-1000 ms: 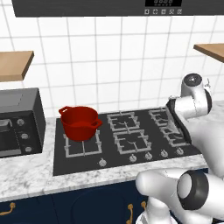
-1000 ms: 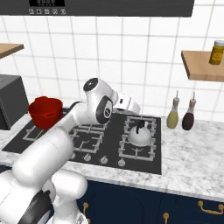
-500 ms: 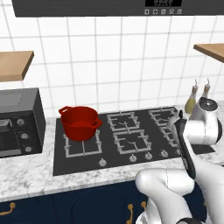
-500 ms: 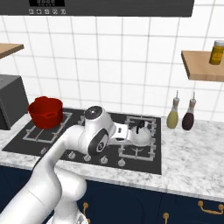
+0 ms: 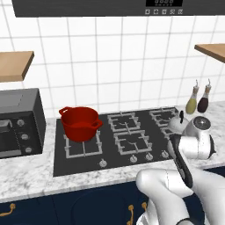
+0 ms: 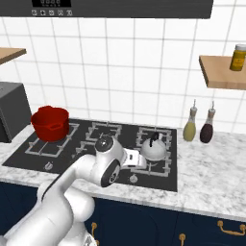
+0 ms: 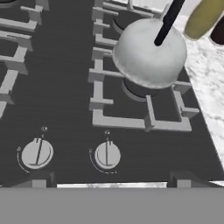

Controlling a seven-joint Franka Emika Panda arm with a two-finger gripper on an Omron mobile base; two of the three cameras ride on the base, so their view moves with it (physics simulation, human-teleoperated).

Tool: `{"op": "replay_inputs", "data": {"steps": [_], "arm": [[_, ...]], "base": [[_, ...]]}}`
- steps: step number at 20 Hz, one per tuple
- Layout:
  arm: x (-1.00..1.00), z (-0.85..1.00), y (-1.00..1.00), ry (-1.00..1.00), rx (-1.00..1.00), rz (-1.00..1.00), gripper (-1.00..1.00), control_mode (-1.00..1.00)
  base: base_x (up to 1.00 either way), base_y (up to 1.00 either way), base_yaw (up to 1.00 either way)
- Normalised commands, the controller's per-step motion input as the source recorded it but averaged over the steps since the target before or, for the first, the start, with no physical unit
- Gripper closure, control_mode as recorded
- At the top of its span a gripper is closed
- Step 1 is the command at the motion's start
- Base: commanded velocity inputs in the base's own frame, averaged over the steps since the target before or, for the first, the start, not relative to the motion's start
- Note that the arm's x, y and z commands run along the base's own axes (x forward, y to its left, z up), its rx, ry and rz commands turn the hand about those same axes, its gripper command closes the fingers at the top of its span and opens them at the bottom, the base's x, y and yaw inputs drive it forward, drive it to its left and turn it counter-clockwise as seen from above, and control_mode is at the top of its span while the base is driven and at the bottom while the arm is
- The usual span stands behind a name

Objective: Pick the kettle from the counter and place it on a stove burner. Then turn the burner on.

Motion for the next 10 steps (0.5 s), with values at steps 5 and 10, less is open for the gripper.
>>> {"op": "replay_inputs", "data": {"steps": [5,10], "arm": [[0.35,-0.19,-0.16,0.14,0.15,0.0,-1.0,-1.0],[0.02,-0.29,-0.17,0.17,0.02,-0.01,-1.0,-1.0]], "base": [[0.0,0.0,0.0],[0.0,0.0,0.0]]}}
